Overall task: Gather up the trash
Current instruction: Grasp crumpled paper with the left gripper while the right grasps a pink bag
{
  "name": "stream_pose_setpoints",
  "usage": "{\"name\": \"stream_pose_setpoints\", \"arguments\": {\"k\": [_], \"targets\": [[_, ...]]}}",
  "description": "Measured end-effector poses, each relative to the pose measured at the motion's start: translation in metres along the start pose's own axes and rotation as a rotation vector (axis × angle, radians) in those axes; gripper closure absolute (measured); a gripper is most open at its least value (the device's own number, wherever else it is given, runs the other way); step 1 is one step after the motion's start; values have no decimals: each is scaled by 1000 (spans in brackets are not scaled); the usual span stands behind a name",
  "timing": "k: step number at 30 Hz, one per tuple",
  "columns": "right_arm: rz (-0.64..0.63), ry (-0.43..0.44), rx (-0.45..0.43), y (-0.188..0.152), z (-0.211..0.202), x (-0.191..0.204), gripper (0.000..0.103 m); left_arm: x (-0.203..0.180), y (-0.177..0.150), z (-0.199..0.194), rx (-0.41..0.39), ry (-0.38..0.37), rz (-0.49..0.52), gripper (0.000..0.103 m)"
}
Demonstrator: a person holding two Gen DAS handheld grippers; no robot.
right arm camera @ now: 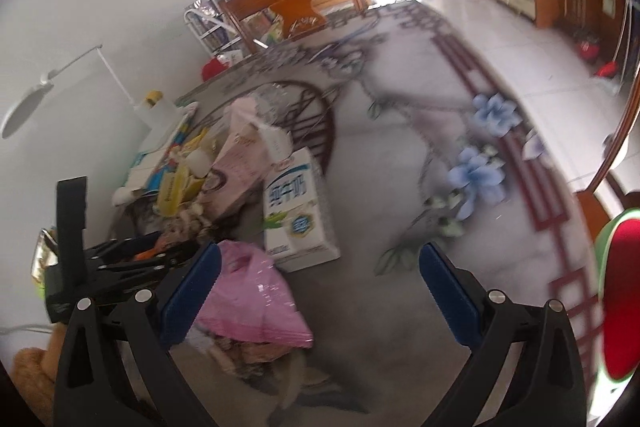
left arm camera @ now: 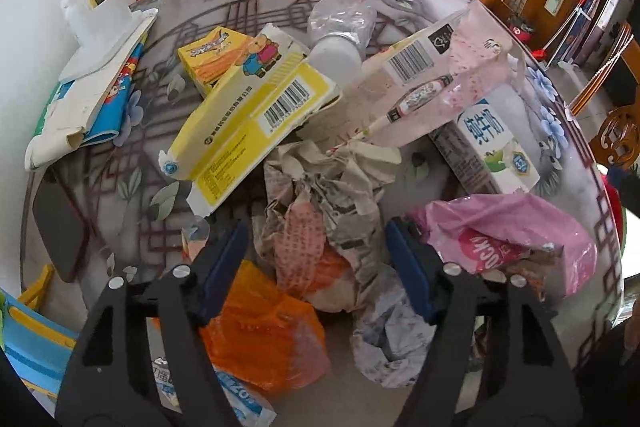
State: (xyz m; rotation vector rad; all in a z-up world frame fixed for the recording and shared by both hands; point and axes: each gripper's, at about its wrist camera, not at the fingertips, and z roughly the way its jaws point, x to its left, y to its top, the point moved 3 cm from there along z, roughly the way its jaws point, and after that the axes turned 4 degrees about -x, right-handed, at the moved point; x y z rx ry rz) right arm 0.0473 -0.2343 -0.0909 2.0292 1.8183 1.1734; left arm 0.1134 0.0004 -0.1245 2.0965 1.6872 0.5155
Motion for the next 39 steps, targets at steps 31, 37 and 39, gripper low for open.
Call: {"name": "stream_pose_setpoints", "arguments": {"k": [31, 37, 39], "targets": [[29, 214, 158, -34, 25, 36, 68, 4, 0, 0, -12, 7, -31, 50], [91, 237, 157, -32, 30, 31, 34, 0, -1, 4, -6, 9, -11, 31], [126, 247, 153, -29, 31, 27, 27, -1, -2, 4, -8, 9, -3, 31]]}}
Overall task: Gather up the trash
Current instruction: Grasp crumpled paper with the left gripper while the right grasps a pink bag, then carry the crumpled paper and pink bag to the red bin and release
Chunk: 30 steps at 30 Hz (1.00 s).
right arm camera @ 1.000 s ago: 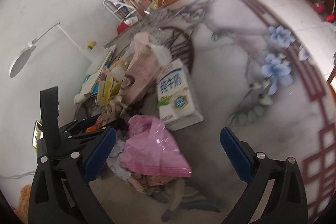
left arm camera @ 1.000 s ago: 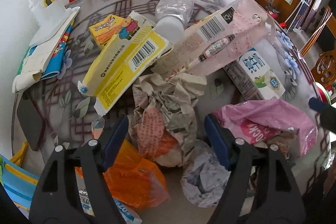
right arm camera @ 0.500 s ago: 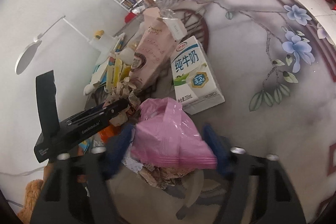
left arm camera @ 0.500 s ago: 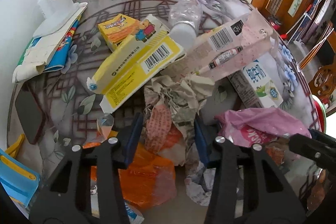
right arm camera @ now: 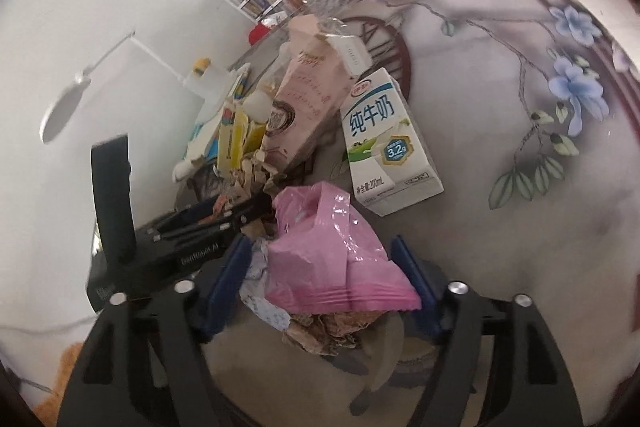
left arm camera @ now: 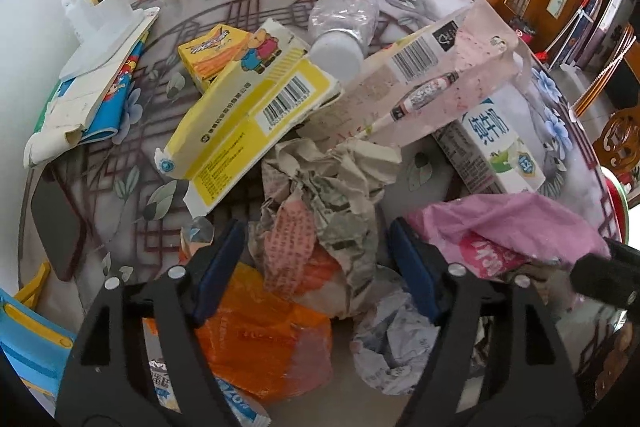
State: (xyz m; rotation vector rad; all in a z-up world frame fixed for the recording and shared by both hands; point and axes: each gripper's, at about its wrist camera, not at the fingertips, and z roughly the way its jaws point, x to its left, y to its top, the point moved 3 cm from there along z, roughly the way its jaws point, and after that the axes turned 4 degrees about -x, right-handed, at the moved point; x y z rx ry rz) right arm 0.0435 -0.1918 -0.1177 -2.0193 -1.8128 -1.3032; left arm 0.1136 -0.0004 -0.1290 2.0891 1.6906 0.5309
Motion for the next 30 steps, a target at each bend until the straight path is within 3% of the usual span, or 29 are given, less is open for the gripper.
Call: {"name": "stream_pose_setpoints", "arguments": {"k": [1, 2, 5, 10, 12, 18, 23, 30], "targets": [[18, 4, -9, 2, -1, -3, 23, 0, 0, 0, 0, 2, 2, 35], [31, 4, -14, 3, -1, -4, 22, 0, -1, 0, 0, 5, 2, 47], [69, 2, -6, 6, 3, -12, 24, 2, -1, 0, 6, 18, -1, 58], [38, 15, 21, 4, 4, -7, 76, 9, 3, -11, -43, 7, -34, 61], [2, 25, -9, 7, -3, 0, 88, 11, 6, -19, -84, 12, -40, 62], [-98, 12, -115, 13, -34, 16, 89, 19, 13, -47, -197, 42, -59, 62], [-121, 27, -162, 13, -50, 20, 89, 26, 14, -63, -247, 24, -104, 62], [-225, -86, -303, 20, -88, 19, 88, 21, 12, -73, -298, 20, -78, 62]]}}
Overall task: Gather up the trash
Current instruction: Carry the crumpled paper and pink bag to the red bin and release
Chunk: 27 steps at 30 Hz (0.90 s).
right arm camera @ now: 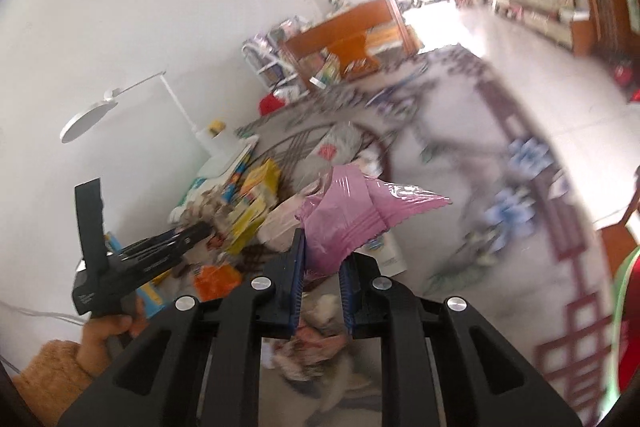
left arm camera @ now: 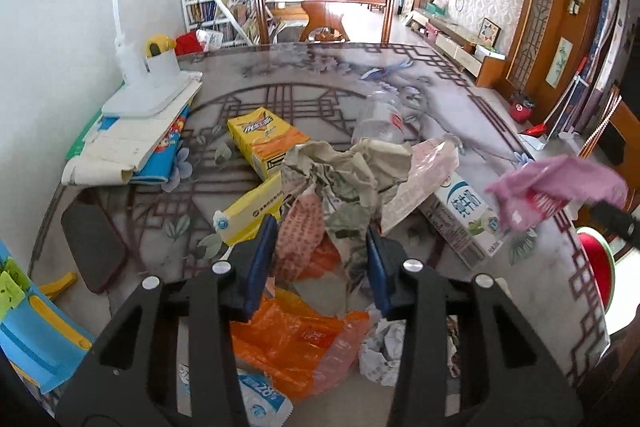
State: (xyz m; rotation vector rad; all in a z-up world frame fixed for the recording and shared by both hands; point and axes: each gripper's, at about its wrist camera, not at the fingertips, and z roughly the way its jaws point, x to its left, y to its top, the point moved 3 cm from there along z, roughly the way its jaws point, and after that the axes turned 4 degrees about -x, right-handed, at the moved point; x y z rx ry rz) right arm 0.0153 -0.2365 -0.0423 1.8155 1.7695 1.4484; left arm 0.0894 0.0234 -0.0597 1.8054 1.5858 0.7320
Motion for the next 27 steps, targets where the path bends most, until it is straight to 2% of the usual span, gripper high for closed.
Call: {"name": "stream_pose_setpoints", "arguments": {"k": [7, 10, 13, 17, 19, 24, 27], "targets": [[-2, -90, -74, 8, -31, -33, 88, -30, -6, -7, -53, 14, 123, 62], [-7, -141, -100, 11, -48, -50, 88, -48, -16, -13, -67, -11, 132, 62], [5, -183, -119, 11, -68, -71, 88, -73, -31, -20, -63, -86, 64, 62], [77, -267, -132, 7, -98, -116, 88, -137, -49, -19, -13, -244, -12, 62], [132, -305, -144, 6, -114, -140, 88, -179, -52, -18, 20, -328, 15, 62], [301, -464, -169, -6, -156, -212, 88, -276, -49, -26, 40, -469, 139, 62], [400, -529, -169, -17, -175, -246, 88, -322, -46, -20, 105, -556, 137, 62]]}}
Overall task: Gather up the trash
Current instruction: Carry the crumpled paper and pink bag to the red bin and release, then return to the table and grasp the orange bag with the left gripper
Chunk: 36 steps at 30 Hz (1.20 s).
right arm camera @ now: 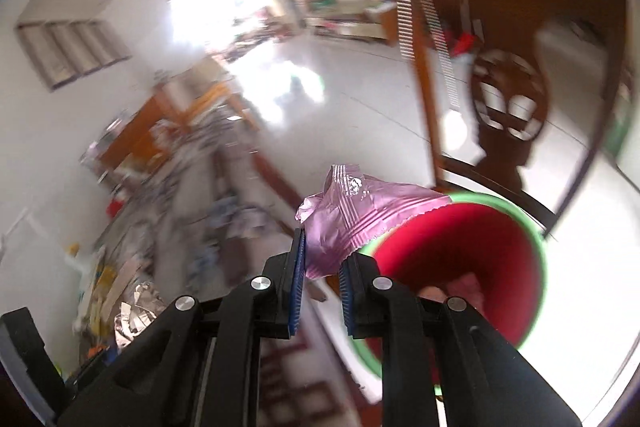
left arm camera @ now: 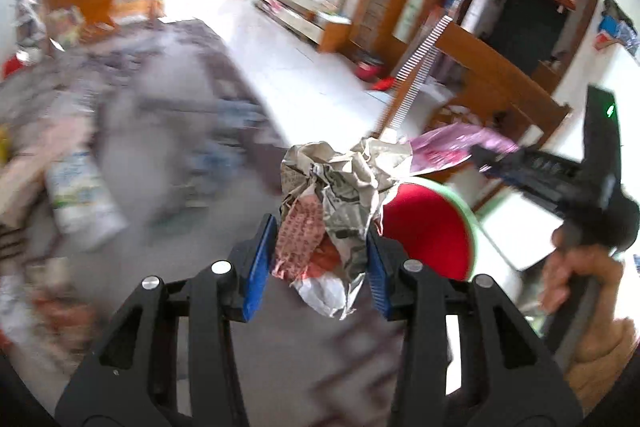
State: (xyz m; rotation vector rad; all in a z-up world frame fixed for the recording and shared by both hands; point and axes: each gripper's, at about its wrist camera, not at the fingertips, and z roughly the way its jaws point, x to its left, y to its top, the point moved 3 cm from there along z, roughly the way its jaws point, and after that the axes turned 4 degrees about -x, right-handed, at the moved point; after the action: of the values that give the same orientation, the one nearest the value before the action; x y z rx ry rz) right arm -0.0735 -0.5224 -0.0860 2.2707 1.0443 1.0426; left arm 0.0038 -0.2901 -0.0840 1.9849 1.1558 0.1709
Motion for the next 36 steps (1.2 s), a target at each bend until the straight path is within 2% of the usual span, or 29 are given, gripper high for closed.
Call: {"name": "stream_pose_setpoints", "arguments": {"k": [4, 9, 12, 15, 16, 17, 18, 19, 20, 24, 29, 36], "targets": [[48, -67, -12, 4, -6, -25, 88, -42, 8, 39, 84, -87, -3, 62], [111, -119, -17, 9, -5, -47, 88, -77, 16, 72, 131, -106, 48, 62], [149, -127, -24, 13, -8, -58, 88, -89, 19, 80, 149, -113, 53, 62], [199, -146, -41, 18, -11, -72, 86, -97, 20, 84, 149, -107, 99, 61], [212, -157, -46, 18, -12, -76, 85, -99, 20, 86, 152, -104, 108, 53], [220, -167, -50, 20, -12, -79, 83, -100, 19, 88, 155, -102, 112, 35], [237, -182, -57, 20, -13, -83, 70, -102, 17, 89, 153, -113, 106, 26], [249, -182, -63, 21, -14, -85, 63, -101, 17, 89, 146, -128, 96, 21], [257, -178, -71, 21, -15, -85, 56, -101, 16, 87, 140, -139, 86, 21], [229, -182, -75, 24, -14, -78, 55, -102, 9, 86, 160, -147, 89, 21], [209, -158, -72, 25, -9, -62, 52, -86, 6, 71, 141, -146, 36, 21], [146, -82, -55, 24, 3, -13, 52, -40, 13, 25, 44, -31, 12, 21]]}}
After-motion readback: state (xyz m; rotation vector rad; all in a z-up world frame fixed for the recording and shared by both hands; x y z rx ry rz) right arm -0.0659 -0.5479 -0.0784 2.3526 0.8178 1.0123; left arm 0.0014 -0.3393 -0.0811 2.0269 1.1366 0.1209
